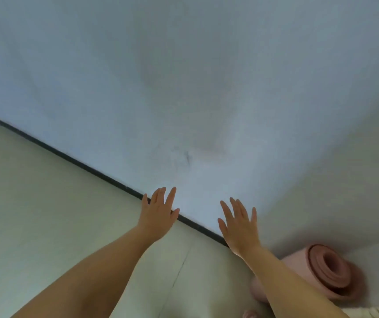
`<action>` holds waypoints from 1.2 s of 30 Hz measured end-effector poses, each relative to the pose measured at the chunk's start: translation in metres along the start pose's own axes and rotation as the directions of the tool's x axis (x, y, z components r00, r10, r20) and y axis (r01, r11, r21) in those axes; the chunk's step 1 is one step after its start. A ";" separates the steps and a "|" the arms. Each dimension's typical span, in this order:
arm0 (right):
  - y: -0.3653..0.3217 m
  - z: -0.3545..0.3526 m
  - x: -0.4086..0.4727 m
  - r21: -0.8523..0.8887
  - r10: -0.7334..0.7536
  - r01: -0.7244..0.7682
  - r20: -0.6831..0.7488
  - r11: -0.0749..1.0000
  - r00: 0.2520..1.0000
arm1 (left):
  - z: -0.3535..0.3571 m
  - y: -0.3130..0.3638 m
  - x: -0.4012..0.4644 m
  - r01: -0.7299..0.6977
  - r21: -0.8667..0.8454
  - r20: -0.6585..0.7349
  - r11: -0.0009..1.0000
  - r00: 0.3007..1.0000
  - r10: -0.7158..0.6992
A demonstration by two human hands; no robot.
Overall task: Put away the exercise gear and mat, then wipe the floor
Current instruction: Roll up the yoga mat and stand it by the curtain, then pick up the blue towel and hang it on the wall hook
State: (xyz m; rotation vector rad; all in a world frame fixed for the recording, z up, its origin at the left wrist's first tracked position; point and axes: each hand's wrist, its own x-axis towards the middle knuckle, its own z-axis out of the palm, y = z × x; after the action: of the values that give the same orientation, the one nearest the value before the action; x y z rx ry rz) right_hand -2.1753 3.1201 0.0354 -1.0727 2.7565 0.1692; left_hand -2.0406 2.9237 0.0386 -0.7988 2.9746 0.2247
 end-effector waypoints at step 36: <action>-0.897 -0.086 0.081 -0.157 -0.911 0.906 0.064 0.394 0.407 | -0.094 -0.740 -0.326 0.929 -0.090 -0.051 0.360 0.356 -0.933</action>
State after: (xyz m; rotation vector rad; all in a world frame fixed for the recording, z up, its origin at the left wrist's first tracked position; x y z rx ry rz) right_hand -1.6357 2.3941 0.0660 -2.4623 1.7366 0.2130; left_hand -1.3887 2.4370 0.0666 -2.3726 2.0137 0.1709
